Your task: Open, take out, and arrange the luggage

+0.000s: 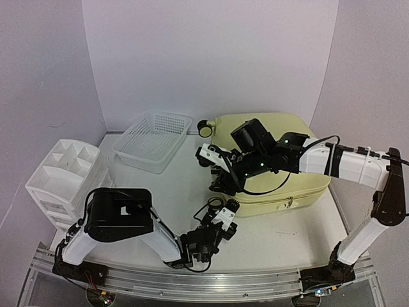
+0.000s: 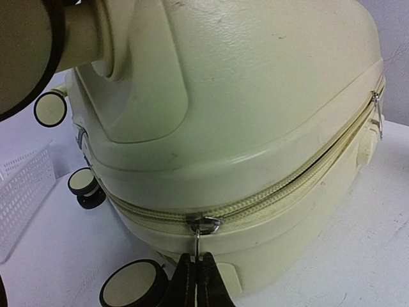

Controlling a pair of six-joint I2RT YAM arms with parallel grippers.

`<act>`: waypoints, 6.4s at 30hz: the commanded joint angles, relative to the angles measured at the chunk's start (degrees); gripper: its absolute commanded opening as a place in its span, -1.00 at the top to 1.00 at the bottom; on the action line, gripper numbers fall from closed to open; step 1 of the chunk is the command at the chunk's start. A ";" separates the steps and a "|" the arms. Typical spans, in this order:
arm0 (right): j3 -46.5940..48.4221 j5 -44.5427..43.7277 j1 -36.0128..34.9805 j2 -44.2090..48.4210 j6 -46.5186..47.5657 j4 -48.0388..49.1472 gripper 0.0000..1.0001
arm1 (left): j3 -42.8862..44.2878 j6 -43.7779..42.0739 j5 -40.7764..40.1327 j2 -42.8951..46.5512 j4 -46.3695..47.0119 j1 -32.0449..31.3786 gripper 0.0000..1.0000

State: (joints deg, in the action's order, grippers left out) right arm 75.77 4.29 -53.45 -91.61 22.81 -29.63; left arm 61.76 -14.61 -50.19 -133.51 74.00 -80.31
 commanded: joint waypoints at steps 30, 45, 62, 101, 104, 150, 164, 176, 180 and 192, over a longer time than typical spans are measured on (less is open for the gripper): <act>-0.77 17.18 5.86 6.39 -1.09 3.50 1.00 | -15.71 24.04 30.54 8.13 4.17 13.73 1.00; -0.68 33.39 12.03 4.68 1.05 -2.72 1.00 | -14.77 26.92 34.79 4.58 8.19 16.65 1.00; -3.70 39.78 11.82 7.78 6.54 -12.30 1.00 | -8.90 31.83 27.20 7.00 -4.71 19.54 1.00; -22.28 37.32 11.78 31.00 4.52 -19.91 1.00 | 5.28 55.88 56.35 5.72 -28.53 41.21 1.00; -22.11 38.19 11.78 31.44 5.61 -21.01 1.00 | 7.07 57.79 60.13 5.08 -28.82 42.71 1.00; -17.90 41.65 11.70 28.77 12.84 -30.76 1.00 | 64.87 38.03 82.13 -16.43 -69.98 48.05 1.00; -22.26 26.49 11.70 30.39 -4.51 -10.77 1.00 | 32.59 31.39 62.04 18.07 -72.64 51.93 -0.28; -3.36 14.55 11.02 3.49 -18.02 6.33 1.00 | 17.50 37.65 70.52 42.45 -78.73 45.50 -0.51; 14.16 14.52 10.42 -11.89 -24.30 7.00 1.00 | 13.15 37.42 67.15 49.47 -78.74 40.99 -0.49; 55.23 14.10 10.21 -37.47 -37.16 -6.06 -0.80 | -10.77 36.14 61.47 80.87 -78.83 39.27 -0.51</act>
State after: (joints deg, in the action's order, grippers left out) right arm 125.84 7.16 -42.11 -128.99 4.01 -35.48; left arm 55.57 22.28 12.16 -58.63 -6.85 -40.95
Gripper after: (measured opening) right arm 0.655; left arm 0.752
